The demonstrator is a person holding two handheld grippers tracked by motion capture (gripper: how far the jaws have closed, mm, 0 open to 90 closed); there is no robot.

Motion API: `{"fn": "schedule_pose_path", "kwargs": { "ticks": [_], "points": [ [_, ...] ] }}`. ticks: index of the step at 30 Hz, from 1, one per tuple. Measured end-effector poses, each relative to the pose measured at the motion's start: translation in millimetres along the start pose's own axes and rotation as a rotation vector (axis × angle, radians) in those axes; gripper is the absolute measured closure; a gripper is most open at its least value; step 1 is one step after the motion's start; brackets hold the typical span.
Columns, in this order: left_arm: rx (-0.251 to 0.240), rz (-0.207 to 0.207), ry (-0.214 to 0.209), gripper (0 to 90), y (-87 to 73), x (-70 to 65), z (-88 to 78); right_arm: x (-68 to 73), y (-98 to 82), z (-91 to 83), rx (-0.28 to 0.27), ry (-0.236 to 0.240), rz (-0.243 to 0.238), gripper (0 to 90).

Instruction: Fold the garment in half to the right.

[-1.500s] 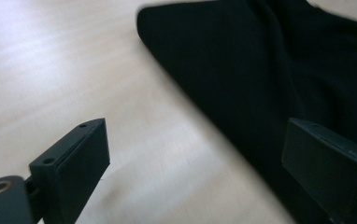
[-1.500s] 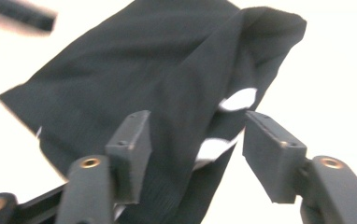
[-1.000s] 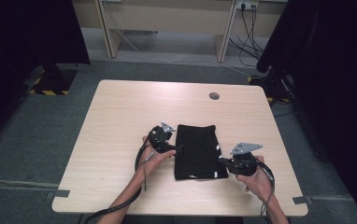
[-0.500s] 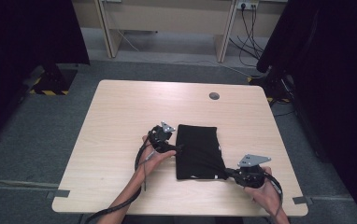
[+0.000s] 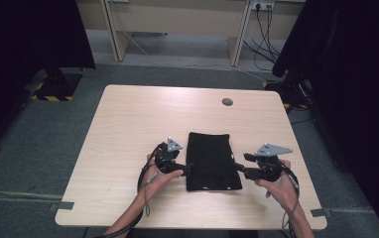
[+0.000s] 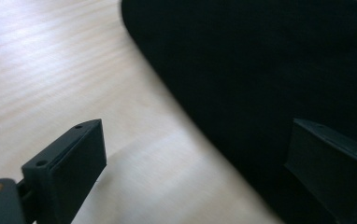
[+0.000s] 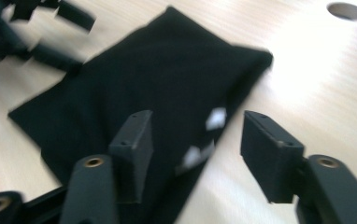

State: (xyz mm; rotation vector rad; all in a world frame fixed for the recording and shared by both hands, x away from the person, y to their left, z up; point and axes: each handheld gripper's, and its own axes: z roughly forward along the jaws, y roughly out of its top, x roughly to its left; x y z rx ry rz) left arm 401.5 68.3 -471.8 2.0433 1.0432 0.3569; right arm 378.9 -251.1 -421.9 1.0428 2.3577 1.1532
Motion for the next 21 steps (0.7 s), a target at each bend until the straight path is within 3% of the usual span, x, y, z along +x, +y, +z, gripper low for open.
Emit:
{"fn": "schedule_pose_path", "kwargs": {
  "ticks": [3,7,10,13,16,21],
  "points": [
    [0.008,0.039,-0.02,4.2,-5.5,-15.9,-7.3,1.4,15.8,20.3,0.009,0.017,-0.015,38.0],
    [0.03,0.051,-0.043,4.2,-15.4,-27.7,-6.1,4.8,27.3,44.7,0.027,0.039,-0.029,36.6],
    [0.035,0.066,-0.039,4.6,-19.2,-29.2,-4.8,4.3,31.5,63.1,0.053,0.057,-0.034,36.5],
    [0.031,0.073,-0.031,4.3,-21.4,-27.8,-6.0,-1.8,30.1,79.4,0.11,0.036,-0.046,37.2],
    [0.025,0.076,-0.027,4.1,-25.0,-26.0,-8.4,-14.6,23.4,87.4,0.14,0.009,-0.012,35.5],
    [0.018,0.106,-0.024,5.3,-28.0,-26.8,-14.3,-28.5,10.0,91.1,0.099,0.058,0.083,32.4]
  ]
}}
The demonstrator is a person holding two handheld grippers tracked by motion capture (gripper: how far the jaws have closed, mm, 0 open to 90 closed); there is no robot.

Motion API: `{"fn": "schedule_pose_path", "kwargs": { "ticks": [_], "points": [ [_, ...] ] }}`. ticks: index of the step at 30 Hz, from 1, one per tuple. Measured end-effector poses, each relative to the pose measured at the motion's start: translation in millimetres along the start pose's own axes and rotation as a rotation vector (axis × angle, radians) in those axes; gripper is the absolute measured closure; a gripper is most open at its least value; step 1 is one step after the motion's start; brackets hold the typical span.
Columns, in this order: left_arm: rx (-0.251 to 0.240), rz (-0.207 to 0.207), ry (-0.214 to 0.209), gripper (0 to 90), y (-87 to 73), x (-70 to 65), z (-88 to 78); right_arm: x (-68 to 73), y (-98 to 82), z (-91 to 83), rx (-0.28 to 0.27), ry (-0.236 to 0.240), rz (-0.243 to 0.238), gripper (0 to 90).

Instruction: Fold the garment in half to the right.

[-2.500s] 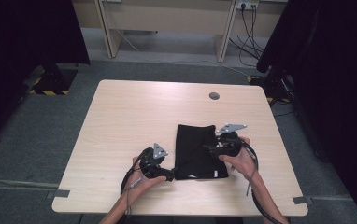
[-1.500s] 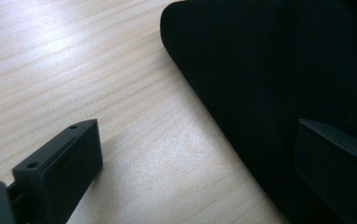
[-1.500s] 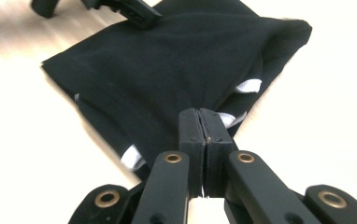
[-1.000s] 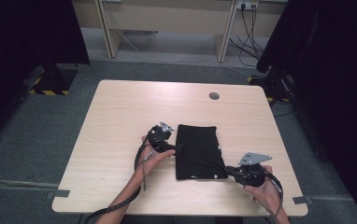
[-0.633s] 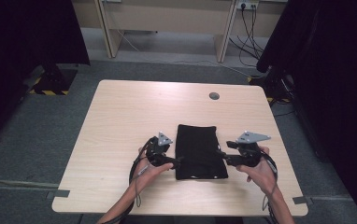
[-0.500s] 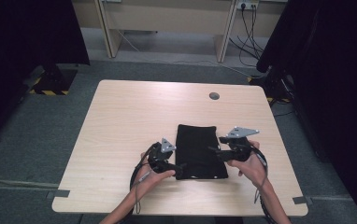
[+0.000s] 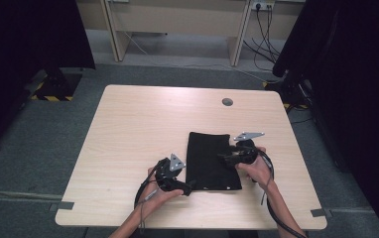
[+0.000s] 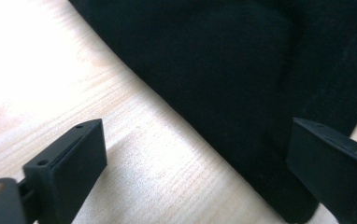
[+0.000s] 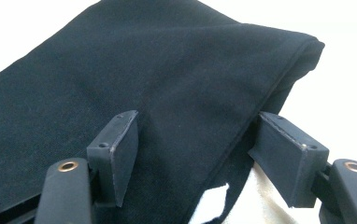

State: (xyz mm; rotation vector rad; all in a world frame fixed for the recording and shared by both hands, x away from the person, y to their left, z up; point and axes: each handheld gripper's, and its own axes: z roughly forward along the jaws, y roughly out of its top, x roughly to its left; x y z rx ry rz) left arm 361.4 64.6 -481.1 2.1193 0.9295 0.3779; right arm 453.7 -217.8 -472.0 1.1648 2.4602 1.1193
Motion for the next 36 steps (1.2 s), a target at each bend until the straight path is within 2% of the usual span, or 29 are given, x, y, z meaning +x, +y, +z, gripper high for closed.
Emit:
{"fn": "schedule_pose_path", "kwargs": {
  "ticks": [3,6,9,12,14,17,22,25,30,32,36],
  "points": [
    [-0.003,-0.001,-0.008,5.7,-1.6,0.0,-3.9,1.8,2.0,-3.6,0.013,-0.019,-0.007,32.5],
    [-0.021,-0.011,-0.023,5.6,-4.1,0.1,-8.6,8.5,7.9,-14.6,-0.024,-0.047,-0.022,32.7],
    [-0.026,-0.019,-0.034,5.4,-7.6,1.0,-13.8,21.7,12.3,-26.8,-0.053,-0.063,-0.079,31.5],
    [-0.033,-0.033,-0.028,5.3,-13.7,5.4,-18.9,36.1,10.0,-31.8,-0.048,-0.036,-0.138,30.6],
    [-0.032,-0.037,-0.017,5.3,-18.4,9.9,-23.5,46.3,5.5,-31.3,-0.023,-0.017,-0.172,30.1],
    [-0.032,-0.047,-0.007,5.1,-23.5,16.1,-28.8,52.3,-1.3,-27.6,0.004,-0.007,-0.182,29.0],
    [-0.036,-0.055,-0.02,4.3,-29.2,24.8,-36.8,48.3,-14.2,-16.9,0.03,0.0,-0.15,27.8],
    [-0.032,-0.048,-0.023,4.2,-31.7,28.0,-38.7,47.0,-17.0,-12.8,0.027,-0.006,-0.166,27.1],
    [-0.023,-0.032,0.006,3.3,-35.8,34.9,-41.0,46.3,-15.9,-10.7,0.03,-0.014,-0.201,27.1],
    [-0.017,-0.032,0.022,3.2,-36.8,37.8,-41.6,45.5,-15.3,-9.4,0.027,-0.014,-0.206,27.0],
    [0.001,-0.024,0.029,2.9,-38.6,42.1,-43.0,44.2,-13.5,-7.6,0.027,-0.012,-0.21,27.0]
  ]
}}
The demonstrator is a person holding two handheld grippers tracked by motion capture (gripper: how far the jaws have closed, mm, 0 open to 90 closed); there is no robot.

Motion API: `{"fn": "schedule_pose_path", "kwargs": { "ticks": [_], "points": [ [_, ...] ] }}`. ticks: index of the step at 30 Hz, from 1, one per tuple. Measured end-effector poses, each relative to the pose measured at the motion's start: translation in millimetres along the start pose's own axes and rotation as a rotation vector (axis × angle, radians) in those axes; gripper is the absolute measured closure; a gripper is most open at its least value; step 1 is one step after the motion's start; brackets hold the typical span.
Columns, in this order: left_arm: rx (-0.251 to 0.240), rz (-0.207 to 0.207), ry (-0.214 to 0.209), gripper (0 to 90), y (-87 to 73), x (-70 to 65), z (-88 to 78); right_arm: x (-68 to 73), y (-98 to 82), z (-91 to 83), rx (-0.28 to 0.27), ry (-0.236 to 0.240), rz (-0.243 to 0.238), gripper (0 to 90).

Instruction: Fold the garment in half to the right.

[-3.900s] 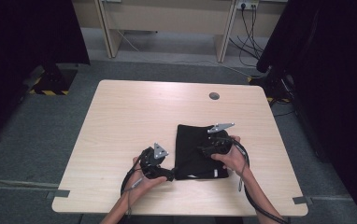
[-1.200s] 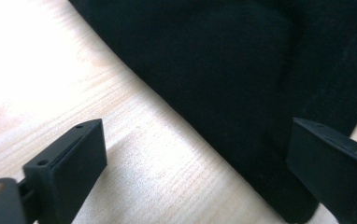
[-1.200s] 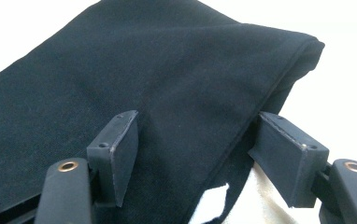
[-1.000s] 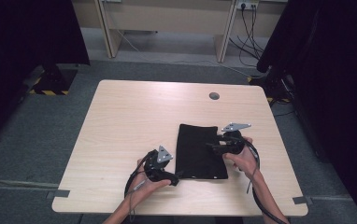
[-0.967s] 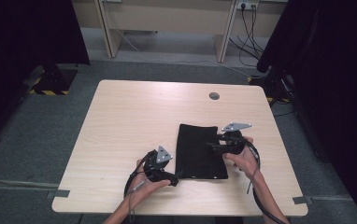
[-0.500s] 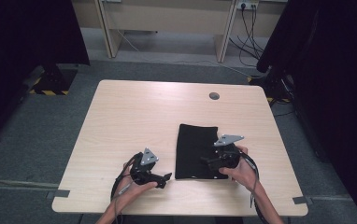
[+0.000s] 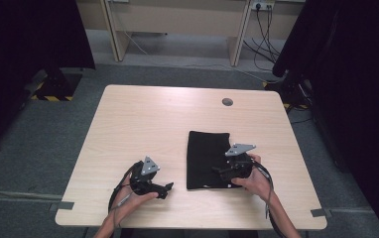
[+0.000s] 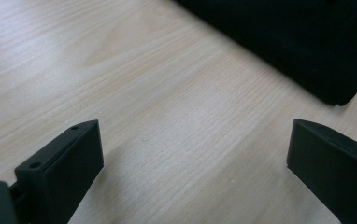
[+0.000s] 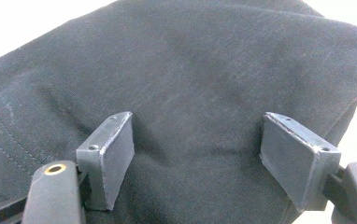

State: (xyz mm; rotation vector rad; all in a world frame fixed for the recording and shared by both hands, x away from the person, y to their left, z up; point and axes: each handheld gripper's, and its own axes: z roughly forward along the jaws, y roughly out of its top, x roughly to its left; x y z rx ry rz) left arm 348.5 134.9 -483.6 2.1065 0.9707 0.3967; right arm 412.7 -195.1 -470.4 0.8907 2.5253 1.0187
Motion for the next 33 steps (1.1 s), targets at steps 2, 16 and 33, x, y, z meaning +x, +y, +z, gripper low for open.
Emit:
{"fn": "schedule_pose_path", "kwargs": {
  "ticks": [2,16,33],
  "points": [
    [0.027,-0.001,0.008,3.0,-1.1,2.6,0.2,-0.7,0.8,1.2,-0.003,0.0,-0.004,26.9],
    [0.044,0.011,0.018,0.7,-2.8,5.6,-0.5,-3.4,2.0,6.0,-0.026,0.004,-0.012,26.7],
    [0.047,0.013,0.014,0.0,-2.9,5.6,-0.5,-7.6,15.0,19.6,-0.029,0.022,-0.03,26.7]
  ]
}}
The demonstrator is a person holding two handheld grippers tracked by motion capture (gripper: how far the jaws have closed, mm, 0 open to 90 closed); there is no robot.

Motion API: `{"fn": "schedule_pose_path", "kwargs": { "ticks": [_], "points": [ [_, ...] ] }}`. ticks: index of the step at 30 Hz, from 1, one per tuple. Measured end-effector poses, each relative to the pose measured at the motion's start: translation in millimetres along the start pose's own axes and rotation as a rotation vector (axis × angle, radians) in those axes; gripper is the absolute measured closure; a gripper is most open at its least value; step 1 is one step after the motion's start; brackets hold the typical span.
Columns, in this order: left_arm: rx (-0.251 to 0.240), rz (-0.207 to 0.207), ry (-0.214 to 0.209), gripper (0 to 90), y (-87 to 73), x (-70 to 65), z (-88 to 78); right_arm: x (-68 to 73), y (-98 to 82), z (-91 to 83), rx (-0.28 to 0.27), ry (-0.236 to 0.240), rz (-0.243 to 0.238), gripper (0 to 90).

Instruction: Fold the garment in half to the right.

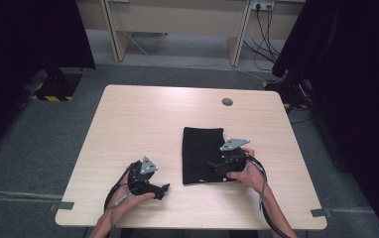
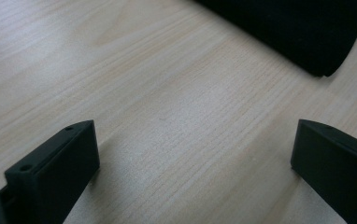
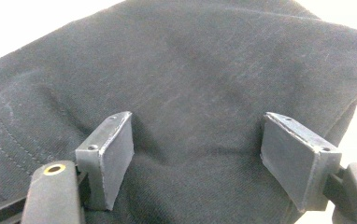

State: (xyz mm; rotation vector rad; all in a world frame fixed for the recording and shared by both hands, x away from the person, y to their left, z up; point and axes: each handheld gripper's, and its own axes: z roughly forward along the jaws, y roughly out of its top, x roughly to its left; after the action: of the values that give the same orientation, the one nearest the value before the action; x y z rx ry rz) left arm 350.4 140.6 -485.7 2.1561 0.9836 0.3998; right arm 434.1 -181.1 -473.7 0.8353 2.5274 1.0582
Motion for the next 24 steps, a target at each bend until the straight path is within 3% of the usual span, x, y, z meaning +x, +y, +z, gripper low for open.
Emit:
{"fn": "schedule_pose_path", "kwargs": {
  "ticks": [24],
  "points": [
    [0.0,0.0,0.0,0.0,0.0,0.0,0.0,-10.5,37.0,32.1,0.053,0.008,-0.007,26.7]
  ]
}}
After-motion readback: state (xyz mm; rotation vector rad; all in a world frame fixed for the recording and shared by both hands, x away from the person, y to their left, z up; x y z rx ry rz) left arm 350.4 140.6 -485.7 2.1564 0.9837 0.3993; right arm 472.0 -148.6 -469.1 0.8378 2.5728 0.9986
